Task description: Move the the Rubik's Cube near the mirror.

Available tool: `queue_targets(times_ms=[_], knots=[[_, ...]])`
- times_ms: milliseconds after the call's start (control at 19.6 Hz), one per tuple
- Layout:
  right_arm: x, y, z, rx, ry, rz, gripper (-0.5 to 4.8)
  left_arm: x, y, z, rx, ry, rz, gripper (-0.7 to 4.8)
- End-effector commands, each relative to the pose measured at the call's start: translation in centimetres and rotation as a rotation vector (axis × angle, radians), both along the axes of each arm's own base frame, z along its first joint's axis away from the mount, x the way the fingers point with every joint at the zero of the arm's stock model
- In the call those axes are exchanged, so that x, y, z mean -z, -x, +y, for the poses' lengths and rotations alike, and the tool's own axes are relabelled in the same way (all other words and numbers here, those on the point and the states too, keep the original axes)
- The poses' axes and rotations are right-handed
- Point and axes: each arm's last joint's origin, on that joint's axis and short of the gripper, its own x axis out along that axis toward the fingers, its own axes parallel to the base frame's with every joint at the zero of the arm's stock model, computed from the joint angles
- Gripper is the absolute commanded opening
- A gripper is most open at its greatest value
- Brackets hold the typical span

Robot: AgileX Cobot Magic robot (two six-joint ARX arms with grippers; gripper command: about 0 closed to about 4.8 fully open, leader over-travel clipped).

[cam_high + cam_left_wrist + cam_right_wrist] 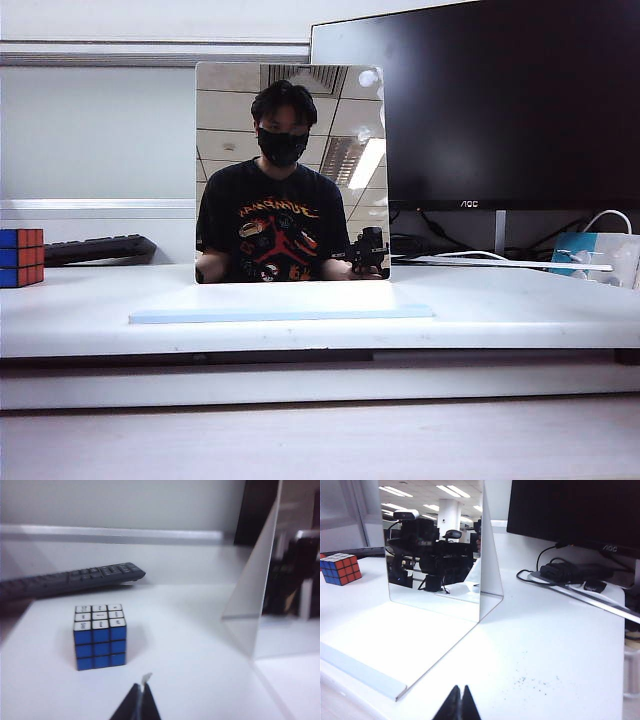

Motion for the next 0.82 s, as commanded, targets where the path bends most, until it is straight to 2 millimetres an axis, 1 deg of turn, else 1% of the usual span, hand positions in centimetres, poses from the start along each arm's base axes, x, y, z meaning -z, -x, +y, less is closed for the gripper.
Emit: queue_targets(times_ms=[51,153,306,408,459,510,561,612,663,714,815], knots=[[0.1,0.0,0.0,-0.009,-0.003,-0.001,-0.01,-0.5,0.0,0.1,-0.014,0.103,-0.033,-0.05],[0.1,0.0,0.1,-0.031,-0.002,0.0,-0.01,-1.0,0.1,0.1,-0.014,0.12,-0.075,-0.05],[0.1,0.0,0.1,-0.027,-0.002,-0.001,-0.01,-1.4,-0.2,0.3,-0.089,0.2,-0.106,-0.05],[0.1,0.0,0.1,-0.031,-0.005,0.001,-0.01,-2.1,-0.8,0.3,-0.091,0.182,-0.066,-0.05],[0.1,0.0,0.1,-0.03,-0.017,0.009,-0.01,-2.9,-1.2,0.3,-0.09,0.146,-0.05,-0.05],[0.1,0.0,0.1,-0.028,-0.017,0.009,-0.01,-3.6,-1.7,0.2,-0.084,0.115,-0.052,0.14],[0.1,0.0,0.1,-0.026,-0.017,0.009,-0.01,-4.6,-2.7,0.2,-0.091,0.084,-0.067,2.25],[0.1,0.0,0.1,-0.025,-0.017,0.009,-0.01,-5.1,-3.3,0.2,-0.107,0.075,-0.078,4.15],[0.1,0.0,0.1,-0.025,-0.017,0.009,-0.01,-5.7,-4.6,0.3,-0.143,0.054,-0.075,4.79],[0.1,0.0,0.1,-0.025,-0.017,0.009,-0.01,-5.9,-5.4,0.4,-0.164,0.04,-0.066,4.79],[0.1,0.0,0.1,-0.026,-0.017,0.009,-0.01,-5.4,-8.1,0.4,-0.178,-0.037,-0.01,4.79]])
